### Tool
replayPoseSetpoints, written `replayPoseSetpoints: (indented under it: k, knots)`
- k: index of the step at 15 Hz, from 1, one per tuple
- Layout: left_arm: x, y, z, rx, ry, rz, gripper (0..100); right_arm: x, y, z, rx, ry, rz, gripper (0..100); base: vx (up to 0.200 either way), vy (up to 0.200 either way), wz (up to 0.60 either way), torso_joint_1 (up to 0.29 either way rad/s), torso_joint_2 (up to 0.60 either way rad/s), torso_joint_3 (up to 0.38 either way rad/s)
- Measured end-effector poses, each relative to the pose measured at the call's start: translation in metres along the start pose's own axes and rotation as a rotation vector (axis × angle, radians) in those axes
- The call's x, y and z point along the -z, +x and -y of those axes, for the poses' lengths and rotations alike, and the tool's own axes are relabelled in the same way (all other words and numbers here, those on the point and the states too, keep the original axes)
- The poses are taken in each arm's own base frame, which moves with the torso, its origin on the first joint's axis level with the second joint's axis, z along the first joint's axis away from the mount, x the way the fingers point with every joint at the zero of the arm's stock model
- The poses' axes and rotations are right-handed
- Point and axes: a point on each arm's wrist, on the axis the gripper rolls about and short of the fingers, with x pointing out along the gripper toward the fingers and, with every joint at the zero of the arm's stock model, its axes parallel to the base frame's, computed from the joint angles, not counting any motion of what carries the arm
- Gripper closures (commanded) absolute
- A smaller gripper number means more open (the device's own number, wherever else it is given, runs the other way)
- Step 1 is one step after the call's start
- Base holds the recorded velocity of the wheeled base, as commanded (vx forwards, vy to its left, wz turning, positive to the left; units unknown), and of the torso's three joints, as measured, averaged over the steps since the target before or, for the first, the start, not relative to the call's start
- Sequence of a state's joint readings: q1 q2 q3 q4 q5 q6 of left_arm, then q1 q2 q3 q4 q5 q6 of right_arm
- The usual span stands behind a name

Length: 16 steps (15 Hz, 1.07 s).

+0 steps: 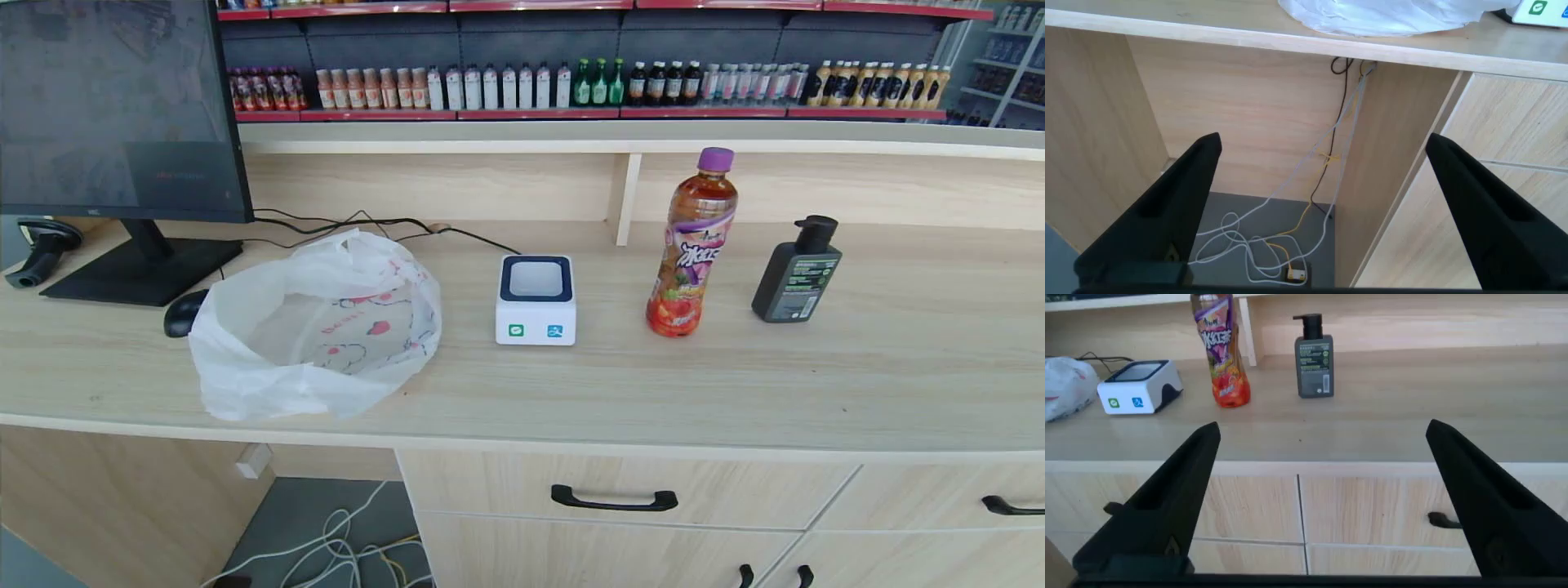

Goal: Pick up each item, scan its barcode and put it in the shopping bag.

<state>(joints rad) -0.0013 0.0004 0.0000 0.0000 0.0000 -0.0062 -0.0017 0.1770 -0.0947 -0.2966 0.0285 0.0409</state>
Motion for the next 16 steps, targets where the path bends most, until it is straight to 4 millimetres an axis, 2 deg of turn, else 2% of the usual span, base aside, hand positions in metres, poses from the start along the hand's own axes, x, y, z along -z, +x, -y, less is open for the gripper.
replayPoseSetpoints:
  k: [3, 7, 12, 16]
  knots:
    - [0.0, 0.0, 0.0, 0.0, 0.0, 0.0, 0, -0.033, 0.038, 0.0, -0.013, 0.006, 0.133, 0, 0.0, 0.0, 0.0, 0.0, 0.0, 0.0]
    - [0.0, 0.0, 0.0, 0.0, 0.0, 0.0, 0, -0.043, 0.106, -0.003, -0.063, 0.031, 0.16, 0, 0.0, 0.0, 0.0, 0.0, 0.0, 0.0]
    - [0.0, 0.0, 0.0, 0.0, 0.0, 0.0, 0, -0.024, 0.184, -0.024, -0.178, 0.06, 0.108, 0, 0.0, 0.0, 0.0, 0.0, 0.0, 0.0]
    - [0.0, 0.0, 0.0, 0.0, 0.001, 0.0, 0, -0.007, 0.221, -0.043, -0.239, 0.034, 0.041, 0, 0.0, 0.0, 0.0, 0.0, 0.0, 0.0]
